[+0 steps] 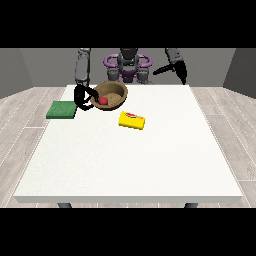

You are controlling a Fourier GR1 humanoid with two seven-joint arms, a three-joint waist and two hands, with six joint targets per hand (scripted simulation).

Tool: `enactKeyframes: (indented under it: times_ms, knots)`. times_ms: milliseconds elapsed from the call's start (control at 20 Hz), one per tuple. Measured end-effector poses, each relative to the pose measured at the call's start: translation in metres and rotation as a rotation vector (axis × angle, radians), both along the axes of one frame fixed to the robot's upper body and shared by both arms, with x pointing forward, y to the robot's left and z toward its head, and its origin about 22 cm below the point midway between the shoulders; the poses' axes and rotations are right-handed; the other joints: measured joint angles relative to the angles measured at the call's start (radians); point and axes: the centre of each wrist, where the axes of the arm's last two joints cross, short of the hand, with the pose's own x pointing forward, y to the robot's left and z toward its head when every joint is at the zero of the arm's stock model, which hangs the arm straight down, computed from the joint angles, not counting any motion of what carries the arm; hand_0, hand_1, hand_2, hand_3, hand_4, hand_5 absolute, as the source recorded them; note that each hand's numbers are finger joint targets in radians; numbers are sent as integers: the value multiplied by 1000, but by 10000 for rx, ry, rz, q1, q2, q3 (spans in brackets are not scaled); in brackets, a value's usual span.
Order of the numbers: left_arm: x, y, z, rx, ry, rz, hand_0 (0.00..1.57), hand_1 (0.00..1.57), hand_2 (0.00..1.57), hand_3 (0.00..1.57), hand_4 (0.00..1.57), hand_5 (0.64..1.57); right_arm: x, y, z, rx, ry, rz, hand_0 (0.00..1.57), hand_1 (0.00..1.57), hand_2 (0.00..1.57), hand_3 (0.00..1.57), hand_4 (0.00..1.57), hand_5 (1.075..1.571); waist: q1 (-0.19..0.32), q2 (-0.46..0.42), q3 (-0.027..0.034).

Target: Pick the cup and pour the ball into the bowl, then pick the bowl and place it on the pad

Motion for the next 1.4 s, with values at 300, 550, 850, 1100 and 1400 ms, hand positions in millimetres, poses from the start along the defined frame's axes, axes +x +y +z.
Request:
enactKeyframes:
  times_ms: [300, 550, 850, 1100, 1400]
  knots:
    - [-5, 20, -16, 2, 198, 528, 0, 0, 0, 0, 0, 1570, 12, -28, 34, 237, 286, 113, 1571, 1571, 1571, 1571, 1062, 1565, -466, -257, 16]
    - [-10, 27, -21, -59, 255, 679, 0, 0, 0, 0, 0, 1567, -2, -71, 40, 413, 96, -106, 1571, 1571, 1571, 1571, 1062, 1560, -606, -189, 21]
    - [-14, 25, -39, -56, -106, 1022, 0, 0, 0, 0, 0, 1565, -13, -98, 45, 697, -180, 135, 1571, 1571, 1571, 1571, 1074, 1563, -1038, 194, 22]
    - [-6, -8, -14, 122, -1426, 671, 0, 0, 0, 0, 0, 1565, -21, -146, 72, 1087, -1404, -425, 1571, 1571, 1571, 1402, 1034, 1561, -704, 1504, 34]
    - [-7, -29, 24, 268, -2936, 399, 0, 0, 0, 0, 0, 1563, -39, -193, 92, 660, -2744, -838, 1571, 1571, 1571, 0, 1033, 1566, -401, 2962, 45]
